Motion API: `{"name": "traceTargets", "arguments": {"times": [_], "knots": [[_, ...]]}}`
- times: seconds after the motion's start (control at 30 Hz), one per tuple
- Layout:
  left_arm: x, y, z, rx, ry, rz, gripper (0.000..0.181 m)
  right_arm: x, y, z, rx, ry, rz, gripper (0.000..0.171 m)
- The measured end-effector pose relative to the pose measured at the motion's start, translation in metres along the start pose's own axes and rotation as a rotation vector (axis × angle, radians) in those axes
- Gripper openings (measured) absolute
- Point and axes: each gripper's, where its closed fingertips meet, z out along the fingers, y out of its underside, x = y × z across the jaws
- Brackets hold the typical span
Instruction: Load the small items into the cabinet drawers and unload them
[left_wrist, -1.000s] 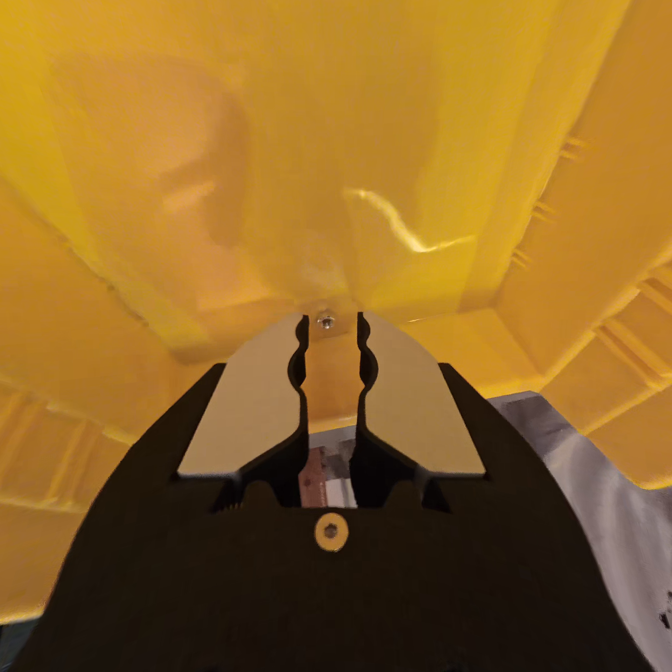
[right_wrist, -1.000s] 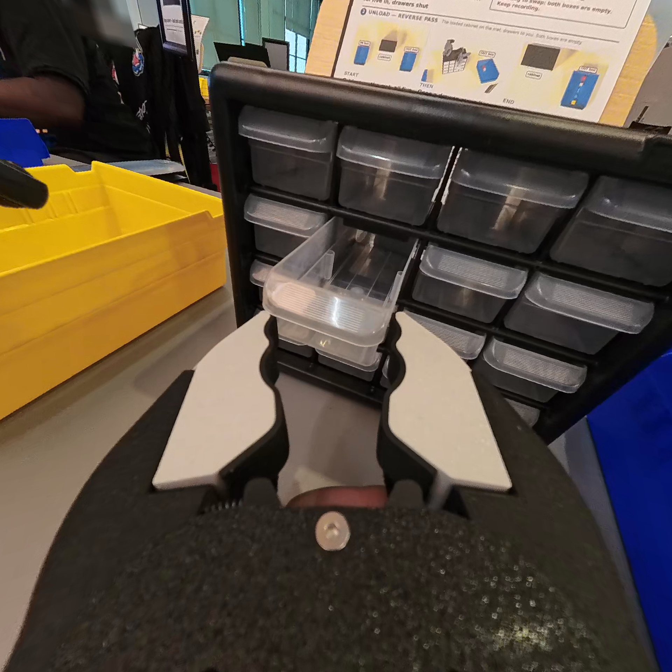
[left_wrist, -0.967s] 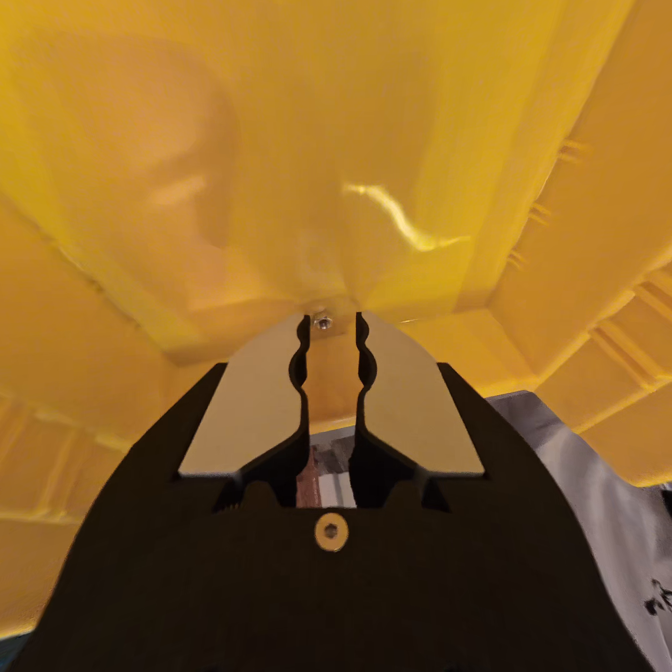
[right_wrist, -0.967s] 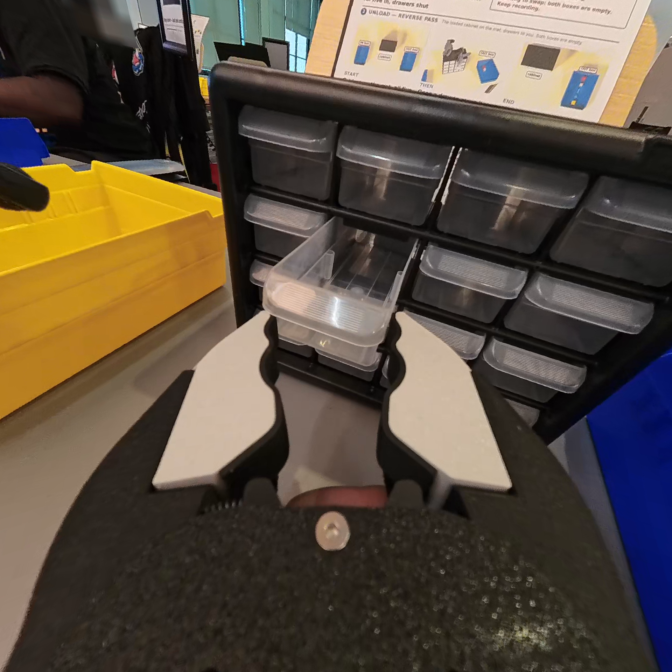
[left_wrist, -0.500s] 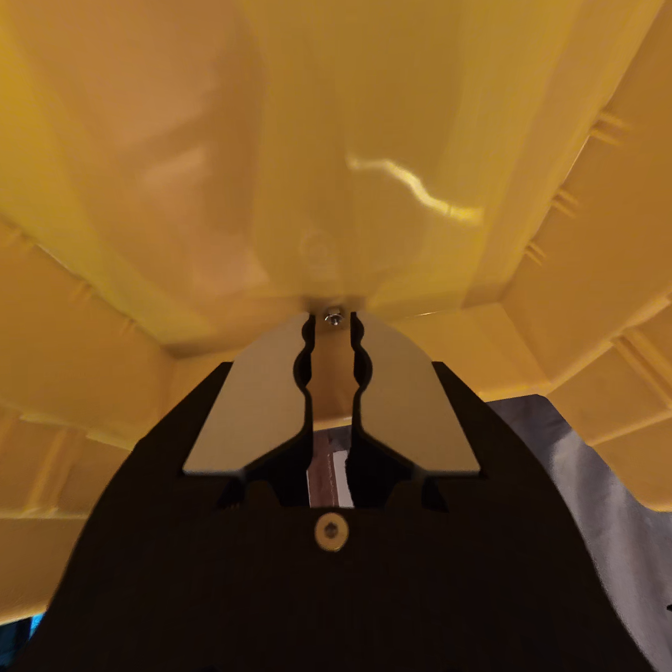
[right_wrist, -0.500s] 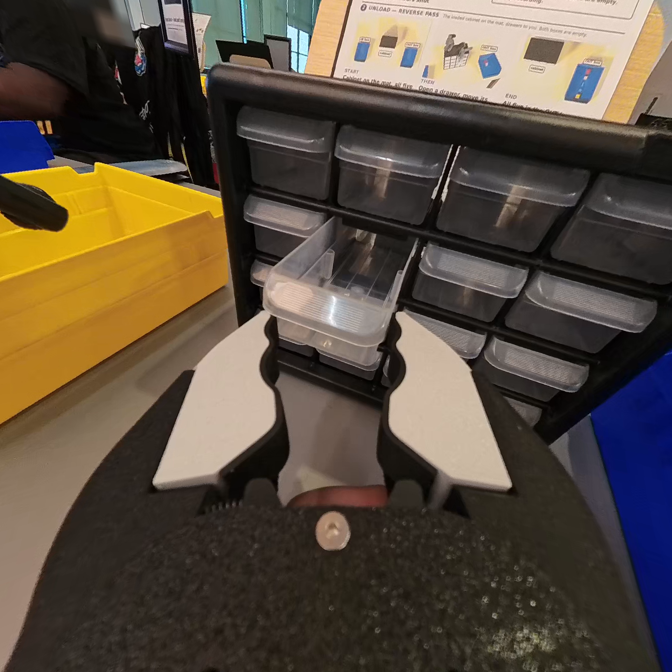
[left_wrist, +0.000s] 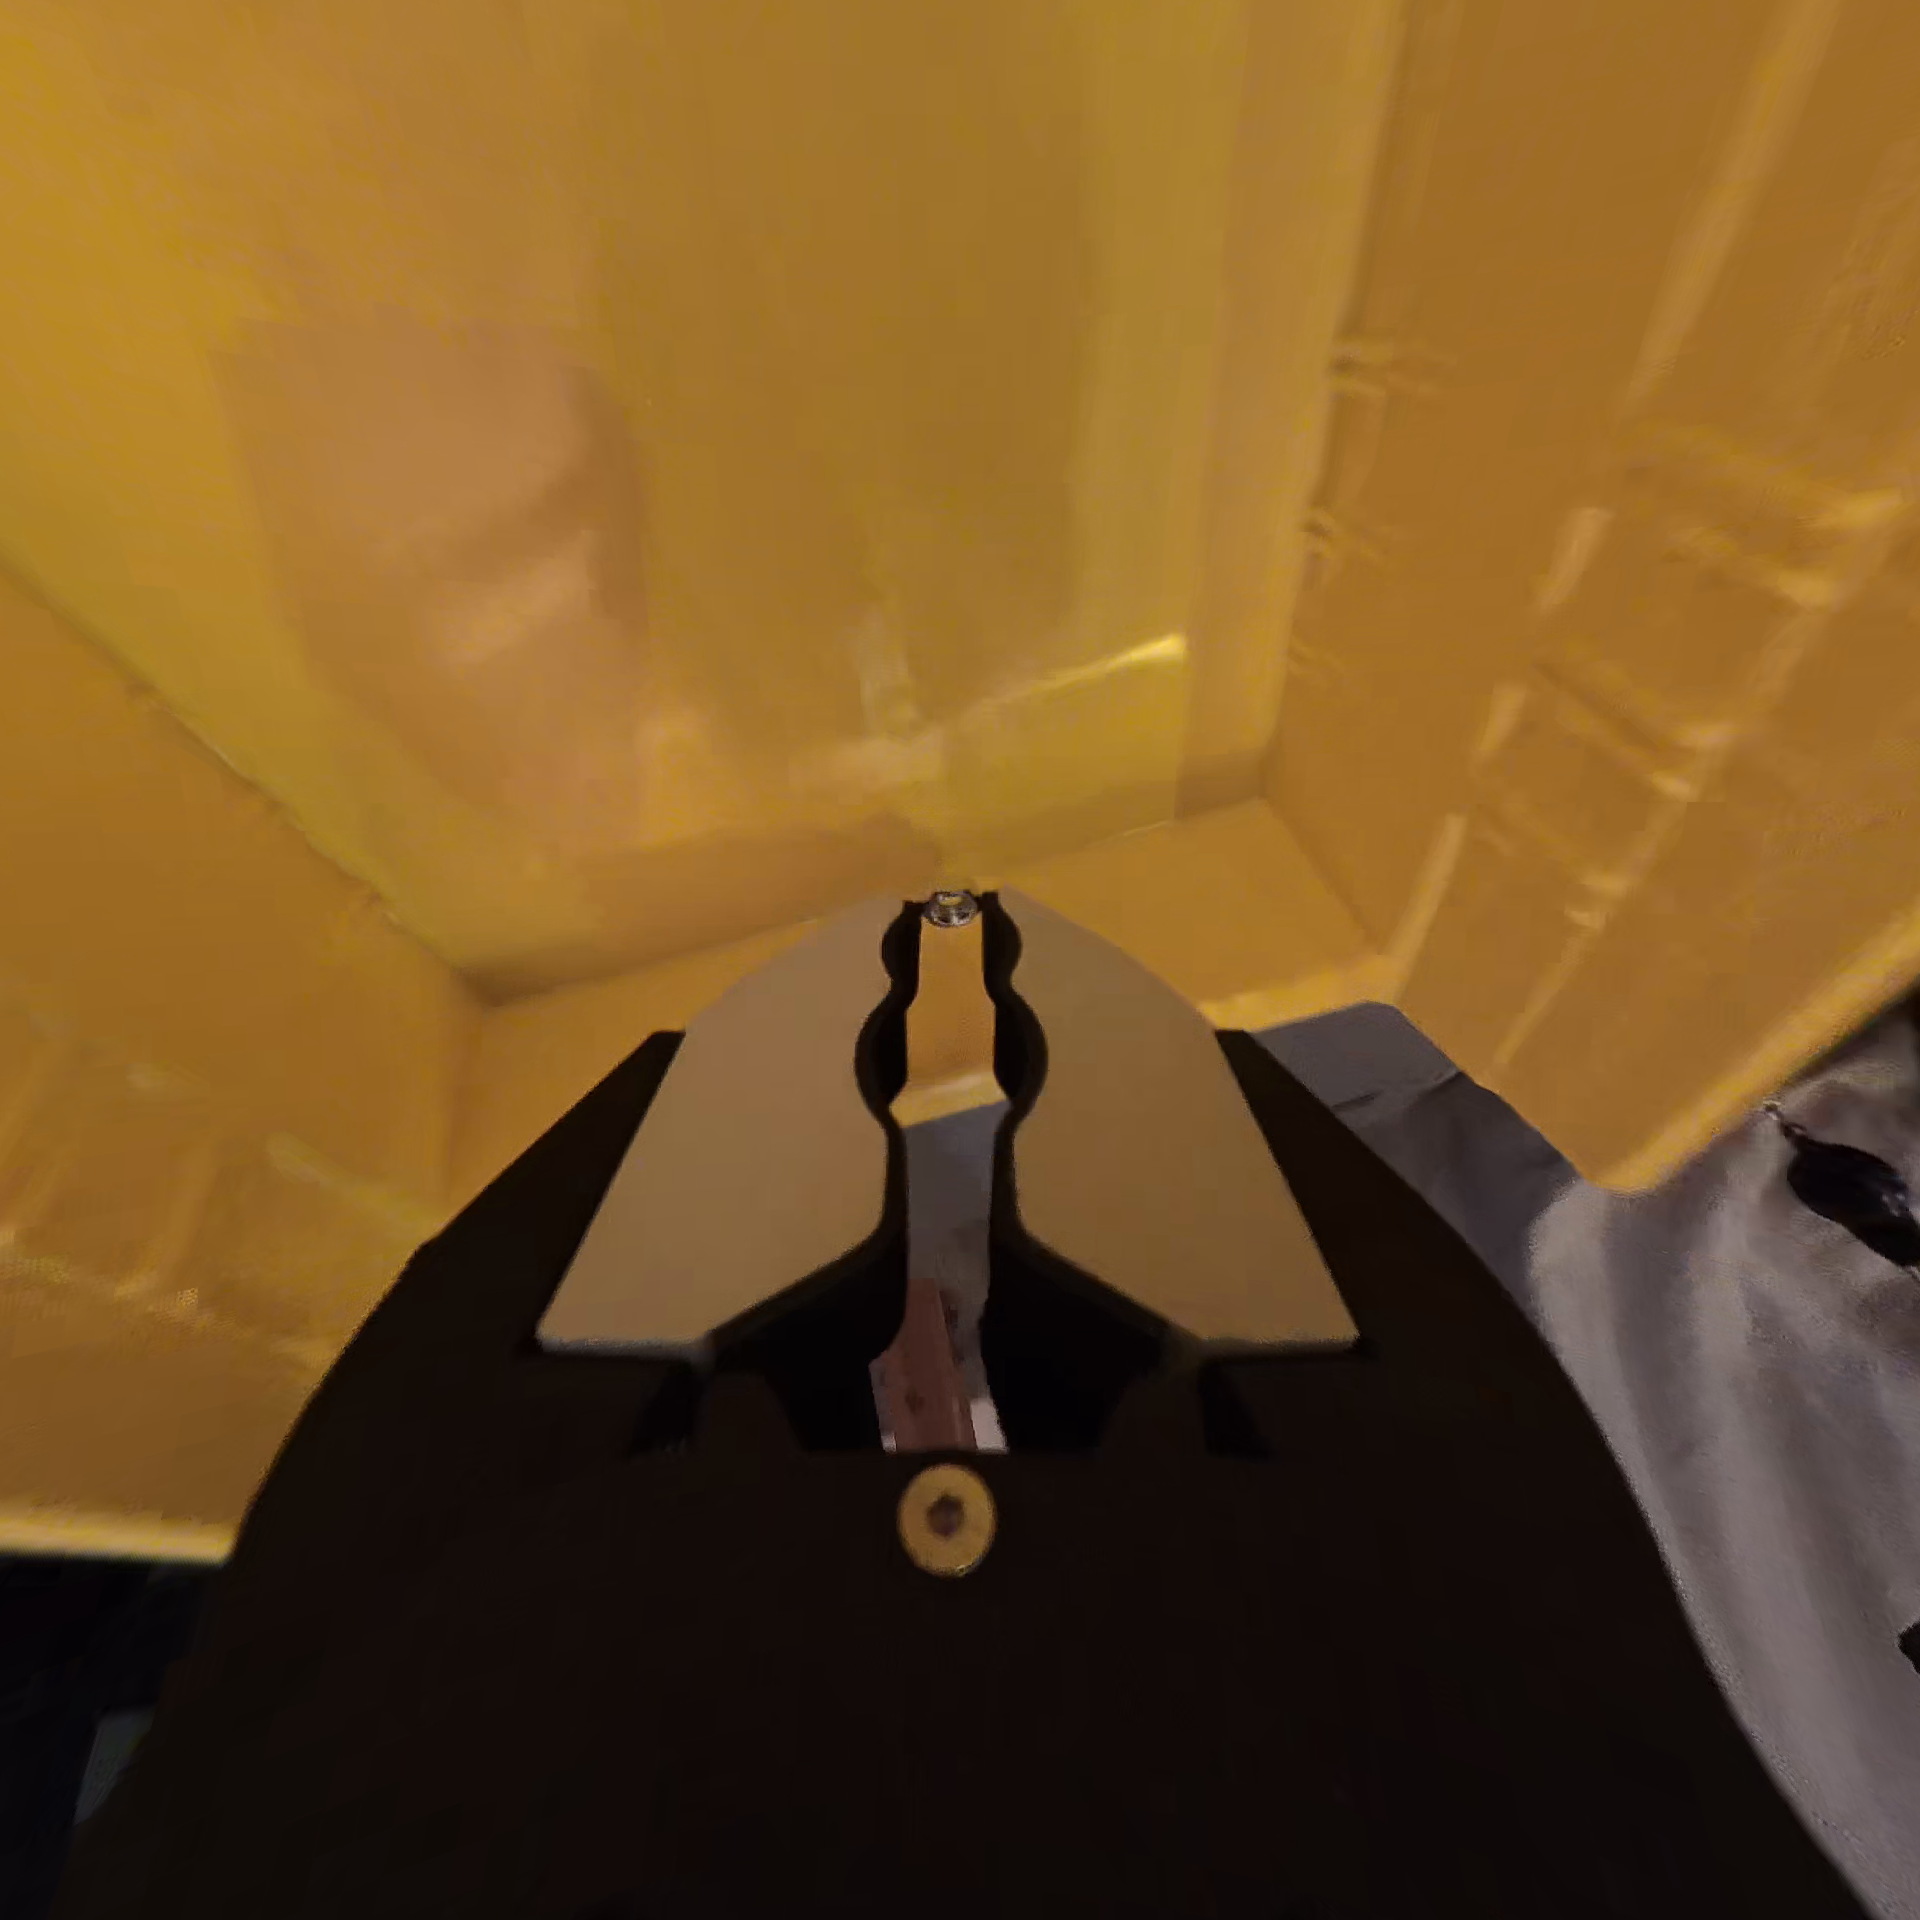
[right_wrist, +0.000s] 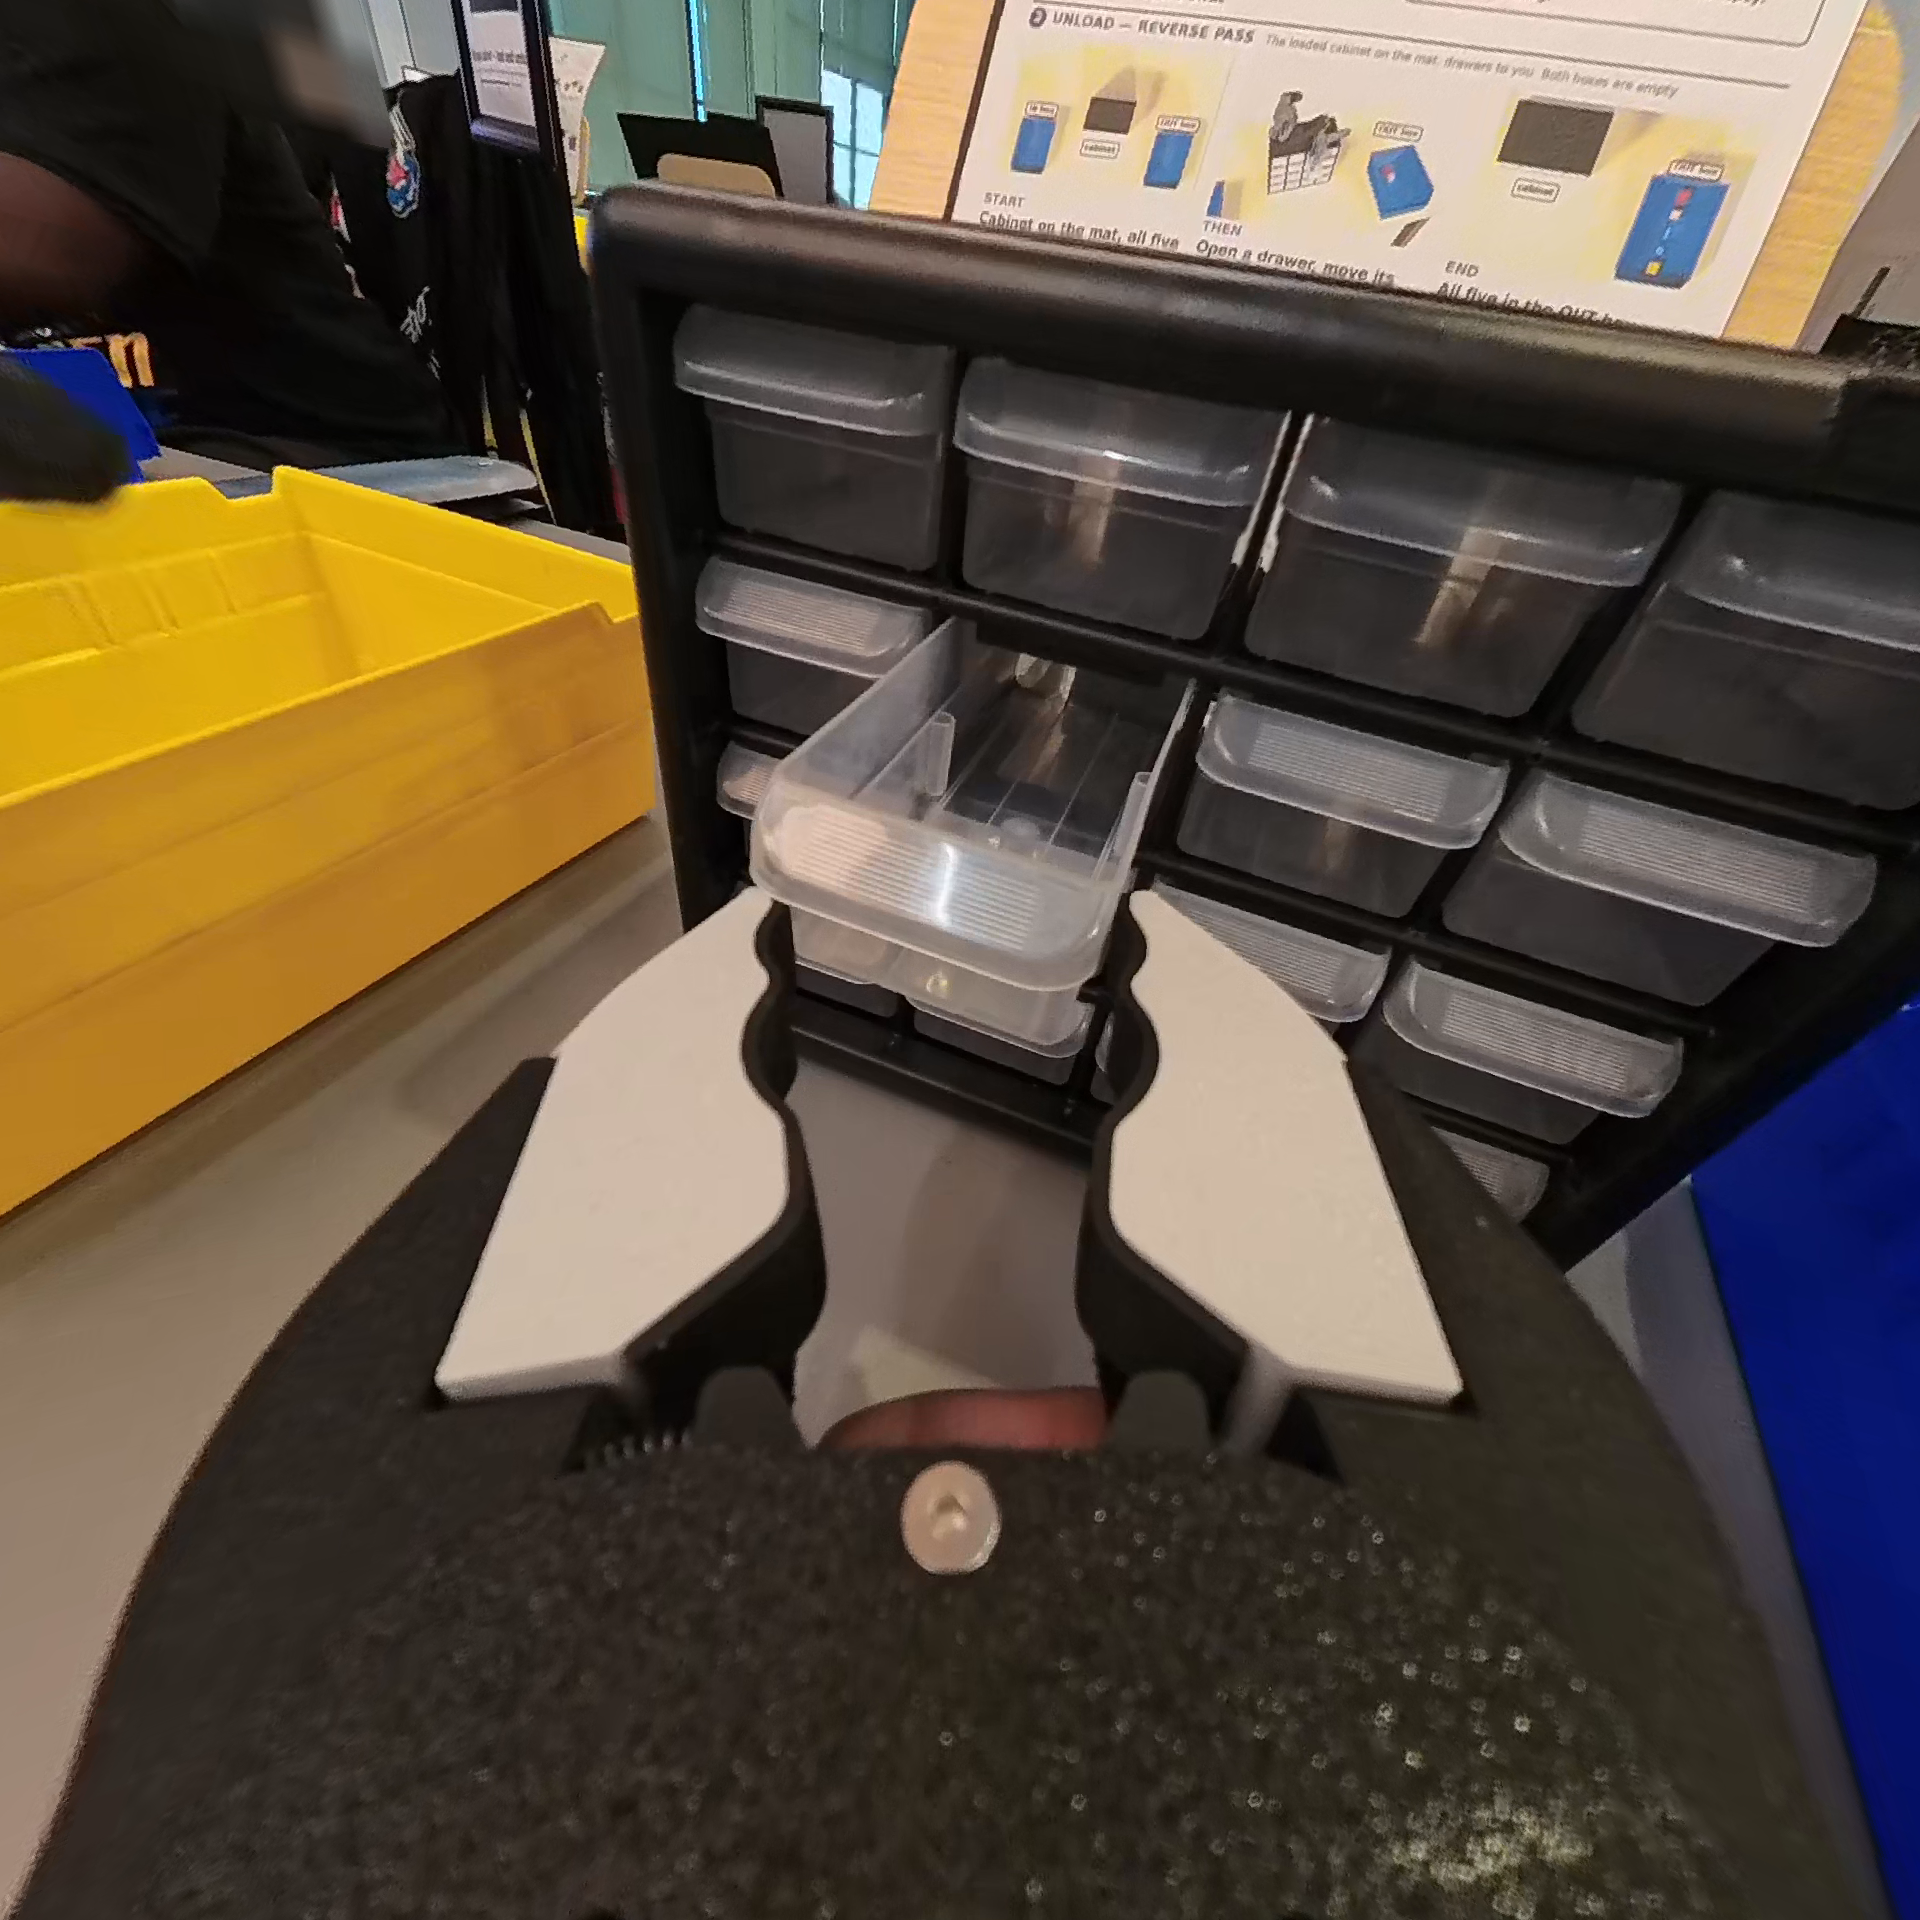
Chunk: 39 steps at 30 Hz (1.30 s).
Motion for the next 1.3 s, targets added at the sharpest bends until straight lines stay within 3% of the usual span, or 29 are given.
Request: {"name": "traceTargets", "arguments": {"times": [0.13, 0.3, 0.43, 0.57, 0.67, 0.83, 1.1, 1.3], "knots": [[0.051, -0.021, -0.063, 0.244, 0.067, 0.146, 0.011, -0.002, 0.001, -0.002, 0.002, 0.012, -0.013, 0.057], [0.159, -0.038, -0.124, 0.433, 0.136, 0.469, 0.011, -0.006, 0.0, -0.007, 0.006, 0.021, -0.023, 0.057], [0.224, -0.065, -0.129, 0.439, 0.03, 0.699, 0.011, -0.007, 0.003, -0.013, 0.002, 0.017, -0.023, 0.057], [0.263, -0.093, -0.112, 0.342, -0.11, 0.959, 0.011, -0.008, 0.004, -0.023, 0.004, 0.011, -0.03, 0.057], [0.277, -0.099, -0.09, 0.2, -0.243, 1.152, 0.011, -0.009, 0.005, -0.027, 0.005, -0.002, -0.025, 0.057], [0.279, -0.111, -0.069, 0.031, -0.497, 1.229, 0.011, -0.01, 0.004, -0.035, 0.005, -0.022, -0.005, 0.057], [0.268, -0.11, -0.055, -0.133, -0.535, 1.149, 0.011, -0.012, 0.006, -0.041, 0.002, -0.032, -0.01, 0.057], [0.272, -0.112, -0.056, -0.083, -0.534, 1.137, 0.021, -0.011, 0.006, -0.041, 0.004, -0.034, -0.01, 0.057]]}}
